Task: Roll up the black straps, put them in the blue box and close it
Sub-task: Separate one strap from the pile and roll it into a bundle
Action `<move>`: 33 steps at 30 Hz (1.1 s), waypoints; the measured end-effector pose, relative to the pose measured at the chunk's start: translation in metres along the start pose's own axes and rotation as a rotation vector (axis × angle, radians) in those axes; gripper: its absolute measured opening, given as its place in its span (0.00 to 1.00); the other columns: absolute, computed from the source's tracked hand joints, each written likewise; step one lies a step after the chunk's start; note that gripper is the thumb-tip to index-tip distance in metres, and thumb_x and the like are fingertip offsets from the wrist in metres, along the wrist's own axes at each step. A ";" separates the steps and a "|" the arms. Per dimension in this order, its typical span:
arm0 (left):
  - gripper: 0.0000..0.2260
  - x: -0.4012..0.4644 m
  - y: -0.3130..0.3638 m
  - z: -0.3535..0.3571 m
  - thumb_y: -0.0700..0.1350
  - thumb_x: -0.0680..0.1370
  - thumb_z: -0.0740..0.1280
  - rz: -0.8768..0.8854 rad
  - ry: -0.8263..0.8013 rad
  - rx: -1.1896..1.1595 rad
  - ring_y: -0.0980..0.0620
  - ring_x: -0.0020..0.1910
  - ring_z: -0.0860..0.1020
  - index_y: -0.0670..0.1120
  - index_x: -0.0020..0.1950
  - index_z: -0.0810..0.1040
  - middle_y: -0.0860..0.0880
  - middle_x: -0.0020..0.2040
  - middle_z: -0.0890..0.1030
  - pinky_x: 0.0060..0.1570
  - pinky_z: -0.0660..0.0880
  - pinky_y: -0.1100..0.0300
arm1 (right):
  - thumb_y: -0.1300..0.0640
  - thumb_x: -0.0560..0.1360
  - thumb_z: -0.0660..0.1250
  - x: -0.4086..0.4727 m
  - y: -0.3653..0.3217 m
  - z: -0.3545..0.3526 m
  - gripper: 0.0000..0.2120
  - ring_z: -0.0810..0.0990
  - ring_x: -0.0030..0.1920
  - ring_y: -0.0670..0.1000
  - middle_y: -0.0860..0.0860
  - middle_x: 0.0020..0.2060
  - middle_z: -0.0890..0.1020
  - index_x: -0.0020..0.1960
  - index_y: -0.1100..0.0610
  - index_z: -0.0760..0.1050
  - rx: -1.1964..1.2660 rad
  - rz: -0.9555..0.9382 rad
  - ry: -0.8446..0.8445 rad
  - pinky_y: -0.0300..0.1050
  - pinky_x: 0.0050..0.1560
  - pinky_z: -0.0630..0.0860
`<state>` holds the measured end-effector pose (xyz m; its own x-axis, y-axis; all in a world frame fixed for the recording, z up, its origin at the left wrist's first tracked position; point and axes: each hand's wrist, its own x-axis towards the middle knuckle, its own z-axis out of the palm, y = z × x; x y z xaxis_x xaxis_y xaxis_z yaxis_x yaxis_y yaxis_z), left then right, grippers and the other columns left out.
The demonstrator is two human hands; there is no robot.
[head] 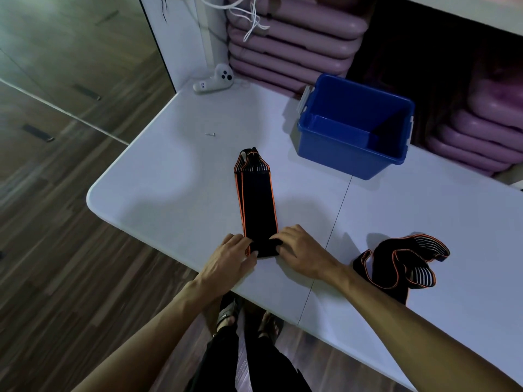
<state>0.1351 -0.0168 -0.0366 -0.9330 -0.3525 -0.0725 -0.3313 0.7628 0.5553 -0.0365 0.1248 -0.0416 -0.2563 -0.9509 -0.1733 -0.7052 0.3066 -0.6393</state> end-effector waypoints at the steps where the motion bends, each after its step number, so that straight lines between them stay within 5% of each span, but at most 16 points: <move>1: 0.18 0.003 0.002 -0.001 0.54 0.80 0.56 -0.040 0.008 -0.023 0.47 0.49 0.74 0.43 0.59 0.75 0.47 0.47 0.79 0.49 0.74 0.52 | 0.55 0.79 0.60 0.002 -0.001 -0.001 0.15 0.69 0.58 0.47 0.48 0.57 0.79 0.66 0.53 0.73 0.049 0.034 0.008 0.48 0.61 0.70; 8: 0.13 0.019 -0.002 0.003 0.51 0.79 0.64 -0.250 0.057 -0.099 0.44 0.43 0.78 0.46 0.59 0.75 0.45 0.42 0.82 0.43 0.76 0.50 | 0.57 0.80 0.61 0.007 -0.008 0.010 0.16 0.69 0.54 0.49 0.50 0.54 0.74 0.68 0.49 0.71 -0.020 0.091 0.155 0.40 0.55 0.70; 13: 0.11 0.038 -0.009 -0.008 0.50 0.76 0.67 -0.400 -0.007 -0.149 0.50 0.45 0.75 0.46 0.54 0.79 0.46 0.49 0.78 0.44 0.68 0.61 | 0.57 0.79 0.63 0.010 -0.018 0.011 0.13 0.73 0.52 0.53 0.50 0.54 0.77 0.62 0.53 0.77 -0.220 0.017 0.255 0.51 0.48 0.77; 18: 0.11 0.083 -0.017 -0.022 0.45 0.77 0.65 -0.607 0.180 -0.258 0.43 0.53 0.76 0.41 0.55 0.78 0.41 0.54 0.77 0.53 0.70 0.55 | 0.40 0.74 0.63 0.004 -0.025 0.012 0.26 0.73 0.57 0.55 0.52 0.59 0.77 0.65 0.54 0.74 -0.332 0.008 0.143 0.51 0.50 0.75; 25: 0.14 0.143 -0.017 -0.026 0.50 0.75 0.69 -0.705 0.301 -0.231 0.40 0.51 0.75 0.40 0.52 0.77 0.41 0.54 0.75 0.51 0.72 0.51 | 0.45 0.71 0.72 0.002 -0.026 0.018 0.26 0.75 0.57 0.57 0.53 0.60 0.78 0.65 0.54 0.73 -0.355 -0.001 0.147 0.52 0.50 0.76; 29: 0.13 0.157 -0.023 -0.022 0.49 0.73 0.72 -0.818 0.305 -0.250 0.41 0.46 0.77 0.41 0.35 0.76 0.37 0.49 0.80 0.38 0.68 0.54 | 0.45 0.70 0.73 0.002 -0.028 0.019 0.26 0.76 0.55 0.58 0.53 0.58 0.78 0.64 0.54 0.74 -0.377 0.003 0.160 0.53 0.48 0.77; 33: 0.08 0.164 -0.029 -0.019 0.46 0.71 0.73 -0.855 0.308 -0.341 0.41 0.50 0.79 0.42 0.41 0.82 0.40 0.48 0.82 0.45 0.73 0.53 | 0.45 0.71 0.71 0.002 -0.028 0.019 0.25 0.75 0.57 0.57 0.53 0.59 0.77 0.64 0.54 0.73 -0.371 0.001 0.145 0.53 0.49 0.76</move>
<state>-0.0052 -0.1075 -0.0488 -0.3021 -0.8783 -0.3705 -0.7769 0.0016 0.6296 -0.0050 0.1132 -0.0379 -0.3294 -0.9429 -0.0492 -0.8890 0.3272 -0.3203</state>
